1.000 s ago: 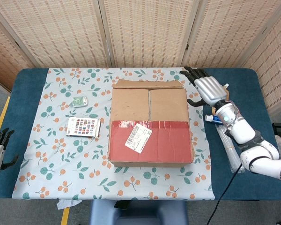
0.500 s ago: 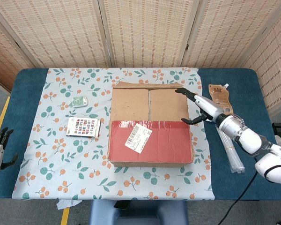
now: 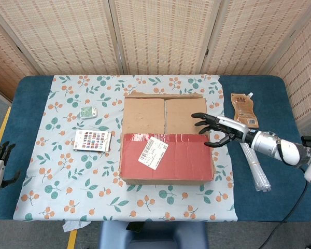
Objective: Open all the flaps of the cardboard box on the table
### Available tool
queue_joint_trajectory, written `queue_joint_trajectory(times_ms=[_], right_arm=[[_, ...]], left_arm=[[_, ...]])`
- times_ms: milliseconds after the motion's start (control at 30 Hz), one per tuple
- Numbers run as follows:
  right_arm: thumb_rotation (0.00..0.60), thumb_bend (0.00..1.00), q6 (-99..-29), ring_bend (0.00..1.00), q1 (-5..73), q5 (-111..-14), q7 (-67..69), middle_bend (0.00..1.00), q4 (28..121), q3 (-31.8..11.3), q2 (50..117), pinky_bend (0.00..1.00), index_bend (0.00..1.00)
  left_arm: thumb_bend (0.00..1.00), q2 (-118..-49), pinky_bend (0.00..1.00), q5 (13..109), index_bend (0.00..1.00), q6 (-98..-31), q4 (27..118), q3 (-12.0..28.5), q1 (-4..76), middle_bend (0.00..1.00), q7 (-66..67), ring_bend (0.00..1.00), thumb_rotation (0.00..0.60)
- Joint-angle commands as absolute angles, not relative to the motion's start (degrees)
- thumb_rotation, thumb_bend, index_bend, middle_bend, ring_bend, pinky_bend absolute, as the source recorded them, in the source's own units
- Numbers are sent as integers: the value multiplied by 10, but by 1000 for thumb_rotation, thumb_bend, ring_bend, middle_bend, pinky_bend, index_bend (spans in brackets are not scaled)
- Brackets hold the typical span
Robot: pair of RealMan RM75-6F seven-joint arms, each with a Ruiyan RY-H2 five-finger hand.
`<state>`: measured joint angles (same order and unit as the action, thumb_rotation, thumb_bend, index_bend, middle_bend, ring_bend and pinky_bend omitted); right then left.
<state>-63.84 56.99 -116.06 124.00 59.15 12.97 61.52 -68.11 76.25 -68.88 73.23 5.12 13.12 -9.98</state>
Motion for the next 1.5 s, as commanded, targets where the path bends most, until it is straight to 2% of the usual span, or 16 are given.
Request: queue_joint_trajectory(times_ms=[33, 267, 767, 1167, 1367, 1500], right_arm=[[600, 367, -659, 106, 580, -1169, 1257, 29, 569, 155, 631, 215, 20], [600, 368, -670, 105, 584, -1154, 1243, 31, 556, 174, 644, 215, 20], [600, 368, -677, 105, 583, -1115, 1213, 32, 548, 187, 648, 215, 20], [600, 367, -698, 105, 582, -1117, 1228, 32, 535, 205, 658, 215, 20], [600, 368, -722, 105, 582, -1116, 1214, 31, 563, 208, 638, 215, 20], [600, 368, -759, 105, 583, -1124, 1203, 30, 611, 209, 602, 215, 20]], left_arm=[[461, -681, 0, 762, 0, -689, 733, 51, 131, 0, -99, 0, 600], [461, -680, 0, 763, 0, -693, 736, 51, 130, 0, -98, 0, 600], [461, -680, 0, 759, 0, -688, 735, 52, 131, 0, -94, 0, 600], [461, -681, 0, 760, 0, -693, 740, 52, 130, 0, -87, 0, 600], [461, -680, 0, 763, 0, -696, 742, 51, 129, 0, -84, 0, 600], [461, -680, 0, 765, 0, -699, 745, 50, 129, 0, -79, 0, 600]])
